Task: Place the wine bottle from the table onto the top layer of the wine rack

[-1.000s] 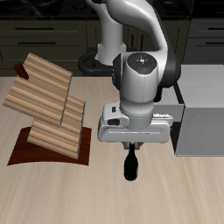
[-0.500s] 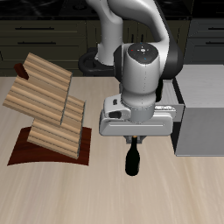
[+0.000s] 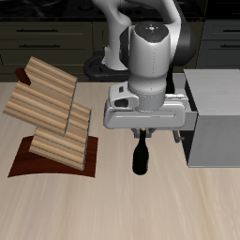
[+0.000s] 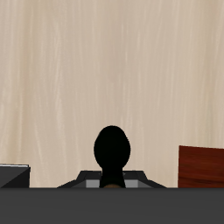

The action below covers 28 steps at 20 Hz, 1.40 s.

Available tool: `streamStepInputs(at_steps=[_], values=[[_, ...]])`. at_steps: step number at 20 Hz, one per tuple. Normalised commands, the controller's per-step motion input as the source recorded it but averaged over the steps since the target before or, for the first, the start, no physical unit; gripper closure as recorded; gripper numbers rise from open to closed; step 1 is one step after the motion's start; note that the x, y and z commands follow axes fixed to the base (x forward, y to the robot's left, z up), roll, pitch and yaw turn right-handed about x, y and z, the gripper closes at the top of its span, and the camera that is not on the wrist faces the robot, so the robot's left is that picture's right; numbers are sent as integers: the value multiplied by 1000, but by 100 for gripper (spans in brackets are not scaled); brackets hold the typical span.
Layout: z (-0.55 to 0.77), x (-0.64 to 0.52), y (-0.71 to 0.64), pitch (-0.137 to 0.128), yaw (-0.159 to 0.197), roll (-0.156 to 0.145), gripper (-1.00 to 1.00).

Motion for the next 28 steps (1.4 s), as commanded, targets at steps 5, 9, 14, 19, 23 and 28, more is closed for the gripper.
streamStepInputs(at_steps=[5,9,14,19,23,28], values=[[402,-133,-128,-46,8,-8,100],[428,-138,-131,-58,9,-20,100],[496,-174,-113,-69,13,-8,100],[486,-223,-69,-72,11,-10,100],[241,-114,-25,-35,6,0,100],[596,-298,-130,-81,0,-13,100]])
